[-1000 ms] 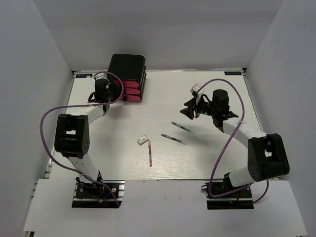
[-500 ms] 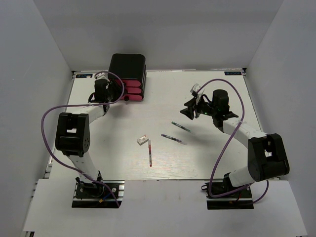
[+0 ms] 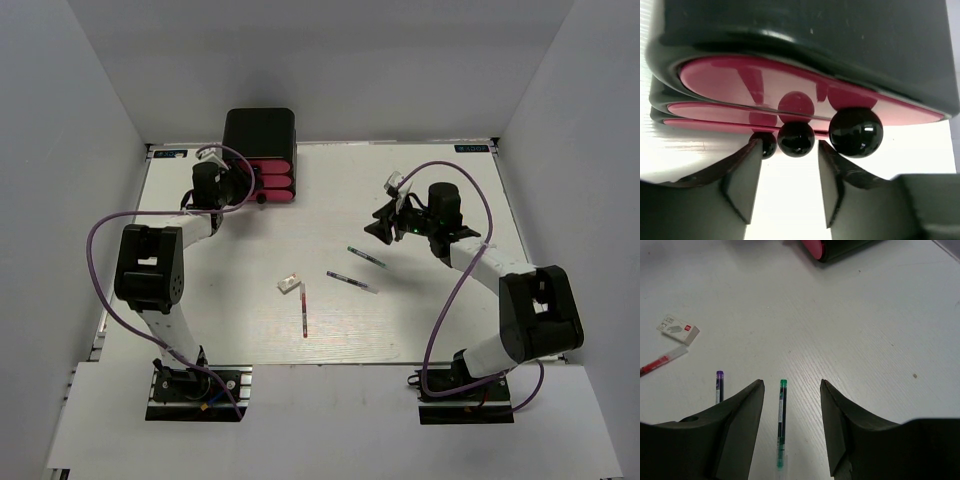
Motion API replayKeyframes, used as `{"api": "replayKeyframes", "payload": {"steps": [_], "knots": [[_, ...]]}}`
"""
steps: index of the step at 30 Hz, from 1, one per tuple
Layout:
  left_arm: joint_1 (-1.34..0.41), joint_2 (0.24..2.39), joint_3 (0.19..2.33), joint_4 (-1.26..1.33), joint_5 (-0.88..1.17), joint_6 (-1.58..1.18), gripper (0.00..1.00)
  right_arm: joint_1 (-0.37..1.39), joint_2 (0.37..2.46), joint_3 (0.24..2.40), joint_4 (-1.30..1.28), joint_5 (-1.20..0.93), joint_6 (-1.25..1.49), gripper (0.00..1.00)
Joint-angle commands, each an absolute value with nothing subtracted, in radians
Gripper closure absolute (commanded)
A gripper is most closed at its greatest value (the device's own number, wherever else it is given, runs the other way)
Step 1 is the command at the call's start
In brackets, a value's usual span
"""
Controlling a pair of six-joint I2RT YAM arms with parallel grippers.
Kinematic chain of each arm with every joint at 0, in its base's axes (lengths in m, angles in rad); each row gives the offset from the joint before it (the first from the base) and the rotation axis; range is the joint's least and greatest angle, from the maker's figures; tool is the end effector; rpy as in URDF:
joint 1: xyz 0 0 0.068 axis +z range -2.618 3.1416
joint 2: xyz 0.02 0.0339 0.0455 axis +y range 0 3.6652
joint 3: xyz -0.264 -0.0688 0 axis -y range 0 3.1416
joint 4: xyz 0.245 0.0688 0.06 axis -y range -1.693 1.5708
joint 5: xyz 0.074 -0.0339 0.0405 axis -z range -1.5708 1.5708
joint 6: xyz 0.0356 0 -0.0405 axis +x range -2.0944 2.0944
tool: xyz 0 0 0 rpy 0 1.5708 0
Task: Sort the stationery into containers
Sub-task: Open the drawer in the storage box.
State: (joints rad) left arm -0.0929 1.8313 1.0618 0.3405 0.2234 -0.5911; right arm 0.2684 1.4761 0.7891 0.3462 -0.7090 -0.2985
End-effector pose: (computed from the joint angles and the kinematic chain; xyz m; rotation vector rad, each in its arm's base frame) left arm 0.4021 -0.0454 0.1960 -0.3614 2.0182 -0.6566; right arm 0.3002 0.1066 0.2336 -0.9641 1.6114 0.6531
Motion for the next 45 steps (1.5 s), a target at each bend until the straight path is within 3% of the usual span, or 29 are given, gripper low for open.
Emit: {"api": "replayKeyframes", "payload": {"steps": [1,13,26,34,45], "knots": [[-0.094,1.822,1.039,0.407,0.262,-0.591,0.4,0.264,1.483,0.818,0.365,-0.71,-0.31,0.45],[-0.103,1.844,1.049,0.416,0.262,-0.609,0.37,0.267,1.503,0.828,0.371,-0.712,-0.314,0.45],[-0.112,1.853,1.049,0.425,0.232,-0.637,0.53,0.265,1.511,0.836,0.373,-0.71,-0.313,0.45],[-0.112,1.862,1.06,0.425,0.232,-0.637,0.67,0.264,1.503,0.828,0.37,-0.712,-0.316,0.45],[-0.112,1.798,0.959,0.454,0.241,-0.655,0.77,0.265,1.497,0.816,0.38,-0.715,-0.31,0.45]]}}
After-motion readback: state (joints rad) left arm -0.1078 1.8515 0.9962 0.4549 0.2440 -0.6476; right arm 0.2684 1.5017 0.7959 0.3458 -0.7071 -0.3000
